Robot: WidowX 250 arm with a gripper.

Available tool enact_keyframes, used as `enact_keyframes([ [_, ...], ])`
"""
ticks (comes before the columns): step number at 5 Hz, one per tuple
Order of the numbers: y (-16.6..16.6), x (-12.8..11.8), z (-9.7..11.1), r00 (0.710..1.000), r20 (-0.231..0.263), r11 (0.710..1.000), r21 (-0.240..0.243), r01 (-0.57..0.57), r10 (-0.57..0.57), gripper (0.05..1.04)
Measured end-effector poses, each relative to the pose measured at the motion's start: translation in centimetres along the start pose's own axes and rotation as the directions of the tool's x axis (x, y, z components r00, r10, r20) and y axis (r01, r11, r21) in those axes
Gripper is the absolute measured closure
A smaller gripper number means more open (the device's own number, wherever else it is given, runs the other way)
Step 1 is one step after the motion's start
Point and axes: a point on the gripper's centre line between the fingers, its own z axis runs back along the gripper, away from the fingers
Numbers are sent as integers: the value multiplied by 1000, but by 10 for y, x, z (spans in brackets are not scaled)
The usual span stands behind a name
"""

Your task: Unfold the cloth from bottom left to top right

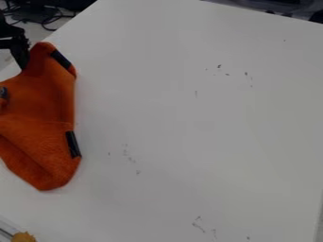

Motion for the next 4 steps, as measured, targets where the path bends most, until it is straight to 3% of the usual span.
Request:
enact_keyframes([
  [1,-3,-7,-11,999,-36,1000,-10,-4,4,83],
  [2,-35,-27,-16,996,-89,1000,5,-18,18,83],
  [4,-92,-47,12,993,-108,996,78,-45,53,83],
])
